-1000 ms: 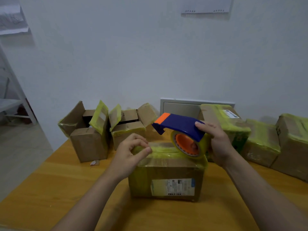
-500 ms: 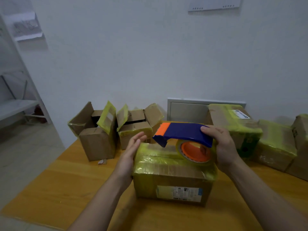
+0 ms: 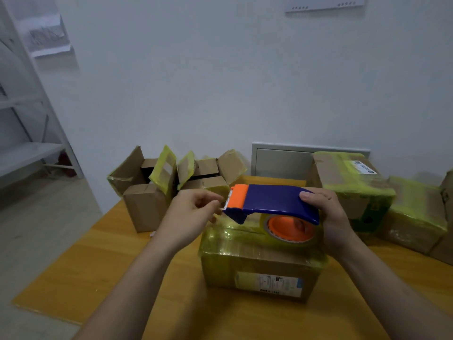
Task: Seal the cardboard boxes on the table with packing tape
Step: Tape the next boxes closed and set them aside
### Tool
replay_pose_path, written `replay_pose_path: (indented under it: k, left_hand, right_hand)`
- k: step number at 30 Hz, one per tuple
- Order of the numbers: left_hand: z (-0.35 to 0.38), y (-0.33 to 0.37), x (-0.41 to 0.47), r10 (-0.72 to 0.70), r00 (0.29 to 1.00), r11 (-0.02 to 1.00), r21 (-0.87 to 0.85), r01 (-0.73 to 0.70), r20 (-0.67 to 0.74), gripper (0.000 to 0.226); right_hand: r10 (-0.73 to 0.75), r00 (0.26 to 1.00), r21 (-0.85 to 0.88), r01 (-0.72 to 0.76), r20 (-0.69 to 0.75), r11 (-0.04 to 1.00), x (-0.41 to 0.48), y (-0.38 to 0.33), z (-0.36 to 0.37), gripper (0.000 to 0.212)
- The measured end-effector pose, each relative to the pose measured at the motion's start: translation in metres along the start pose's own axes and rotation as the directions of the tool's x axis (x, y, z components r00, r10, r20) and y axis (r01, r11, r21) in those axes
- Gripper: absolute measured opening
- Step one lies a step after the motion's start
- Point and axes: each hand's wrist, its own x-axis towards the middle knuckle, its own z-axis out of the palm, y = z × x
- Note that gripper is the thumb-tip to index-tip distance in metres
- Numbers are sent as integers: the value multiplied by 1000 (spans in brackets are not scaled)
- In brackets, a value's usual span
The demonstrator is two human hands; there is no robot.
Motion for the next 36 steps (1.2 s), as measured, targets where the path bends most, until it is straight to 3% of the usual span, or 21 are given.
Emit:
replay_pose_path:
  k: [2, 4, 11, 15, 19, 23, 30, 36]
  left_hand:
    - [4, 17, 0, -113, 963, 982, -119, 145, 243, 22]
    - [6, 24, 3, -151, 921, 951, -202, 235, 359, 23]
    - [10, 10, 6, -212, 917, 786, -498, 365, 337, 11]
    - [5, 6, 4, -210, 952, 861, -420, 288, 222, 13]
    - [-1, 0, 1, -215, 964, 877, -404, 261, 155, 13]
    - [-10, -12, -8, -263, 961, 886, -374, 275, 84, 11]
    - [-5, -4, -12, -173, 985, 983, -53, 173, -3, 8]
    - [-3, 1, -12, -78, 995, 967, 239, 90, -58, 13]
  right_hand:
    - [-5, 1000, 21, 5, -4, 1000, 0, 4, -5, 27]
    - [-21, 1000, 17, 20, 15, 1000, 1, 6, -8, 40]
    - [-16, 999, -1, 16, 39, 1000, 1, 6, -7, 30]
    - [-8, 998, -16, 9, 61, 1000, 6, 5, -8, 45]
    - [49, 992, -28, -47, 112, 999, 10, -4, -10, 30]
    - [100, 994, -69, -97, 35, 993, 13, -21, -33, 19]
    - [120, 986, -247, -88, 117, 965, 17, -25, -30, 31]
    - [125, 972, -399, -36, 200, 916, 21, -33, -20, 42]
